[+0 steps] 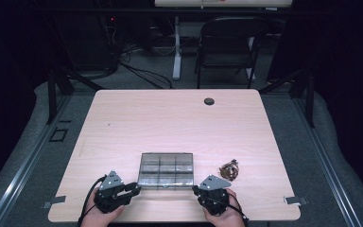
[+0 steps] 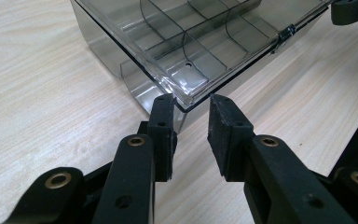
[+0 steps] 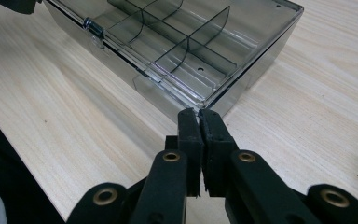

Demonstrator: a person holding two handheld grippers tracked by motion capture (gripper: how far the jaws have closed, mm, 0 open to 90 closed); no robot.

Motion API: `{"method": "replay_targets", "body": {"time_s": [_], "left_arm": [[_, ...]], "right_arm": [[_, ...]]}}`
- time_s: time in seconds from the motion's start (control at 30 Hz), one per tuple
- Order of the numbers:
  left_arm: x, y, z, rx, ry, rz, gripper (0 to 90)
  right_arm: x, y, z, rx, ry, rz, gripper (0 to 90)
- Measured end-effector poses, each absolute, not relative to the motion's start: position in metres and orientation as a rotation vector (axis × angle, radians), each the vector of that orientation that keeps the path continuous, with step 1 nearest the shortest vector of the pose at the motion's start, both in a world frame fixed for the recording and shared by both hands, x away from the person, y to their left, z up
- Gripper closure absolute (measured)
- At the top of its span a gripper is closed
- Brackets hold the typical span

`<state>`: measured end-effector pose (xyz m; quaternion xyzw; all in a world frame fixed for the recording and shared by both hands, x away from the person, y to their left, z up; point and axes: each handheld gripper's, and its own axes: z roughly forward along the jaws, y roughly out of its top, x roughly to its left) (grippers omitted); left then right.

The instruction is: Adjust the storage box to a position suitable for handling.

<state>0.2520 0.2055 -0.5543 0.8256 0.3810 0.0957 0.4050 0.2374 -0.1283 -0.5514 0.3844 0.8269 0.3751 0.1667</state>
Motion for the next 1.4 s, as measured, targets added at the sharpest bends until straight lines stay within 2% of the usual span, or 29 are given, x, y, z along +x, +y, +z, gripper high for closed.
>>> {"method": "replay_targets", "body": {"time_s": [0.57,1.4], "left_arm": [[0.251,0.205,-0.551,2.077,0.947,0.298,75.6],[0.250,0.205,-0.543,2.025,0.945,0.373,76.3]], "right_arm": [[0.236,-0.130,-0.547,1.081,2.310,1.113,88.3],[0.242,-0.123,-0.548,1.111,2.257,1.152,84.8]]}}
